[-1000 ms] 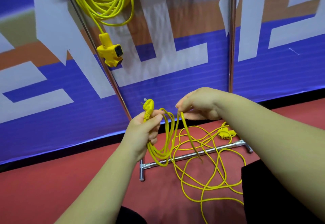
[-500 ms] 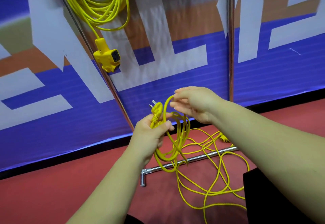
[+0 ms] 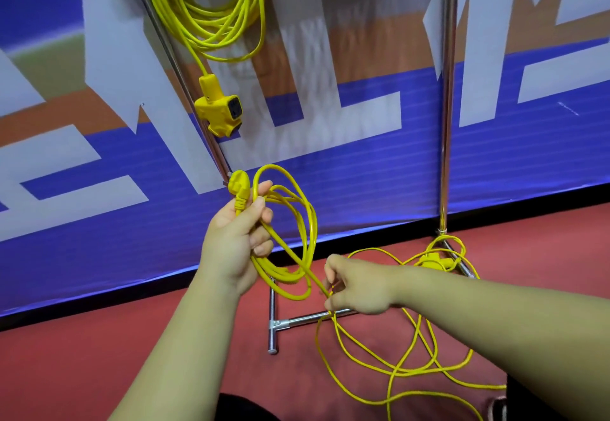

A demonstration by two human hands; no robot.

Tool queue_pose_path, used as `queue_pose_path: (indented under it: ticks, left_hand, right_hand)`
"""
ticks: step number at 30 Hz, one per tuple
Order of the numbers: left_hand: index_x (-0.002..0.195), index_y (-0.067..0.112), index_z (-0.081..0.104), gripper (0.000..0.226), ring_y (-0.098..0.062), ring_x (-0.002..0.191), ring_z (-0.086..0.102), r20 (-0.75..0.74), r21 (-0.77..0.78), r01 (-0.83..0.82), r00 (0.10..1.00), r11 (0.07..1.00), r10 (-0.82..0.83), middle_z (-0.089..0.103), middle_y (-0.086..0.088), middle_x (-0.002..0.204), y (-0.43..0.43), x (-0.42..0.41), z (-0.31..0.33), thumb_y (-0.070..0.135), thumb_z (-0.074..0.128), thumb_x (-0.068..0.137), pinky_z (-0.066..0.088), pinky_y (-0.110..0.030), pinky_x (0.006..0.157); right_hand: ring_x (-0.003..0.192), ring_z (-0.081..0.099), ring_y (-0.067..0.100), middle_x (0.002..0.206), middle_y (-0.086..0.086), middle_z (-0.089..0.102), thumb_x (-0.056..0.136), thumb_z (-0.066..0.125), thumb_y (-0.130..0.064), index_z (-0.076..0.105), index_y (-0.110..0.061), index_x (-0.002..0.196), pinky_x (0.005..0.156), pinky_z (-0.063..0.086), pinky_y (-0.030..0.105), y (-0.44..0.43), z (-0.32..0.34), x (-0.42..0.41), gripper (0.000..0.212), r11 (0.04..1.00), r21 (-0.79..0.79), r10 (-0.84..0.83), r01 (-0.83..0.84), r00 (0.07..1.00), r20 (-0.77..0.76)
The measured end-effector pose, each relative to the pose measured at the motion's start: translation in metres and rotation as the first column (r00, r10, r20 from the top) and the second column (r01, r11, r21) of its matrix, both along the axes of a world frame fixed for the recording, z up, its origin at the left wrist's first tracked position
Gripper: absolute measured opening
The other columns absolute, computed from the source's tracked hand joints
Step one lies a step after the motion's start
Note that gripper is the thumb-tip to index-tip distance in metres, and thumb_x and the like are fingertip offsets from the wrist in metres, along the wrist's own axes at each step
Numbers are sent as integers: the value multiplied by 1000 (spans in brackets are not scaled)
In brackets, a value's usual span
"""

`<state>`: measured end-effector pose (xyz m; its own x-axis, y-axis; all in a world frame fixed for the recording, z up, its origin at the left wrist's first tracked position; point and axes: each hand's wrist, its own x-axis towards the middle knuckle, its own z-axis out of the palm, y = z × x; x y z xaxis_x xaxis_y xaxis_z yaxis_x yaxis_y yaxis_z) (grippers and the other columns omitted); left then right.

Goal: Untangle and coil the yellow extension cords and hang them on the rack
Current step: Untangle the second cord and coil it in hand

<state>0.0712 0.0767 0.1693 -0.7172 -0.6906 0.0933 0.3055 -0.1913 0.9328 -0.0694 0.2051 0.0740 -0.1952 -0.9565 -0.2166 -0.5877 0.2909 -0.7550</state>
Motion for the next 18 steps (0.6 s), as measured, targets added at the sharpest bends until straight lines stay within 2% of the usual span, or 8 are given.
queue_pose_path:
  ticks: [3,4,6,9,10,12,15,18]
  left_hand:
    - [127,10,60,28,-1,39,27,-16,30,-13,1000,999,13,50,1,69,-4,3,1,13,47,103,26,-14,36]
    - [127,10,60,28,-1,40,27,-15,32,-18,1000,999,19,50,1,69,-6,4,0,13,47,103,26,-14,36]
    - [125,12,62,26,-2,40,28,10,27,-47,999,999,47,55,0,71,-13,8,-2,16,49,103,27,-14,36]
    - [109,15,65,12,-6,41,29,224,-108,-203,949,973,223,72,-9,89,-38,17,-15,19,54,103,29,-18,37]
    - [102,15,64,9,-8,42,30,315,-179,-263,898,948,308,75,-12,95,-47,21,-22,18,55,102,29,-19,39]
    - [97,15,62,7,-10,42,33,436,-263,-328,798,907,415,74,-12,91,-60,25,-37,13,55,101,30,-22,42]
    - [102,11,62,9,-11,43,35,479,-255,-321,778,912,407,56,-7,74,-63,23,-48,7,54,99,31,-21,40]
    - [103,12,63,13,-10,44,33,436,-219,-316,815,923,382,45,-2,69,-57,18,-44,7,51,101,31,-21,40]
  right_hand:
    - [62,48,8,69,-8,54,91,69,-21,35,-23,79,57,36,23,-2,-12,-1,36,999,30,12,-11,1000,-22]
    - [62,48,12,71,-1,60,90,68,-19,35,-22,77,58,37,26,-1,-13,-2,36,999,42,14,-14,1000,4]
    - [72,60,21,81,11,68,92,62,-7,36,-19,80,65,41,33,-1,-11,-7,31,999,33,-24,19,983,180]
    - [65,65,22,78,11,67,96,56,-1,41,-15,86,58,43,31,0,5,-18,23,961,-14,-243,275,872,425]
    - [60,63,19,77,11,67,96,57,-2,45,-13,89,53,44,27,0,12,-23,18,922,-36,-327,384,826,459]
    - [56,58,16,79,13,67,95,59,-5,52,-10,87,45,45,21,0,26,-31,12,826,-70,-460,560,739,492]
    - [57,58,19,79,17,64,92,56,-3,59,-7,80,56,53,27,0,37,-42,14,739,-19,-553,674,622,555]
    - [60,62,22,76,16,66,89,53,-1,63,-4,83,70,55,33,4,47,-45,12,775,63,-565,629,644,516]
